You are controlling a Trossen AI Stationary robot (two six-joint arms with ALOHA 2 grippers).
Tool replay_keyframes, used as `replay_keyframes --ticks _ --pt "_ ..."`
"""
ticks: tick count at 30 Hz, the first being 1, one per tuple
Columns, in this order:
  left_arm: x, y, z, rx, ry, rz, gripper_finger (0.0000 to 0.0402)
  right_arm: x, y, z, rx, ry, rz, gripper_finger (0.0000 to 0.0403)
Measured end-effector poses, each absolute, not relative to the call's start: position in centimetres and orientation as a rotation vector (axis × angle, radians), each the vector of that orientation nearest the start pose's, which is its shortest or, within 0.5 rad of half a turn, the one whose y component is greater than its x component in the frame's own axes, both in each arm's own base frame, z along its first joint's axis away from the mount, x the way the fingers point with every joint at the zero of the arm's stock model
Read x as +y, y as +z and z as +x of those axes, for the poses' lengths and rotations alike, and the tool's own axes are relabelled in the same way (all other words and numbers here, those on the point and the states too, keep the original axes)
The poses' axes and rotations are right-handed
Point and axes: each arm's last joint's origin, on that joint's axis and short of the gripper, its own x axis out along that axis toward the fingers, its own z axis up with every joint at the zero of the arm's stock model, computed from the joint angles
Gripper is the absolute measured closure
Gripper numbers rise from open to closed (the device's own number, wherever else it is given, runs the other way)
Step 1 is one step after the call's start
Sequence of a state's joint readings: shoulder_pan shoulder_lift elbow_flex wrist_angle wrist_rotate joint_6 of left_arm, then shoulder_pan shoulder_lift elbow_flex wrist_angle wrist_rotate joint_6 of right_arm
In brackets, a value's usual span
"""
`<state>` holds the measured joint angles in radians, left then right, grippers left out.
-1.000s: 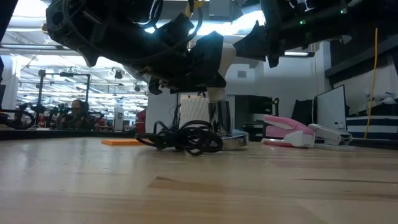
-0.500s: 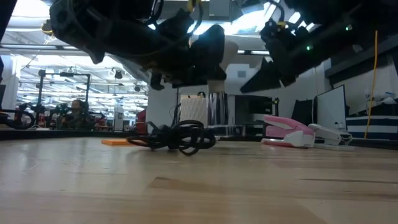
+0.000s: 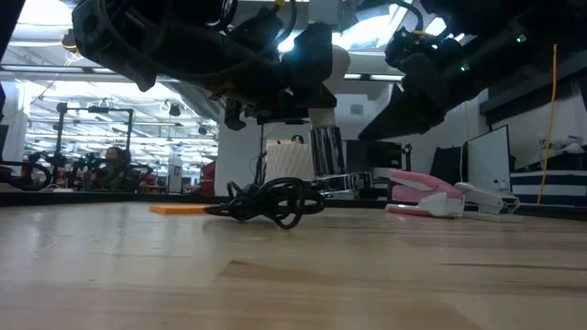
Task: Screw lightbulb
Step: Remove the lightbulb from the lamp
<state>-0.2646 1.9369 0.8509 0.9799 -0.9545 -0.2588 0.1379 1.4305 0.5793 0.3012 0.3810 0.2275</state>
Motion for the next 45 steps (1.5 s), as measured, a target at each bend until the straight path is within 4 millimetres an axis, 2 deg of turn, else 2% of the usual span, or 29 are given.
replay_keyframes --ticks 11,22,33,37,45 --pt "-7.3 14.2 35.7 0.103 0.704 -0.115 0.0252 2.8 13.5 27.9 0.601 -0.316 0.086 0.04" --pt "-7.1 13.4 35.5 0.115 0.729 -0.226 0.025 3.2 10.4 29.6 0.616 -0.274 0.174 0.04" --pt "-7.1 13.2 35.4 0.107 0.754 -0.297 0.025 3.7 10.4 31.6 0.606 -0.24 0.329 0.04" --pt "-7.1 13.1 35.4 0.073 0.766 -0.385 0.0248 3.7 10.5 31.7 0.599 -0.253 0.398 0.04" --pt "-7.1 13.1 35.3 -0.017 0.788 -0.593 0.0247 3.7 10.8 31.9 0.555 -0.25 0.384 0.04"
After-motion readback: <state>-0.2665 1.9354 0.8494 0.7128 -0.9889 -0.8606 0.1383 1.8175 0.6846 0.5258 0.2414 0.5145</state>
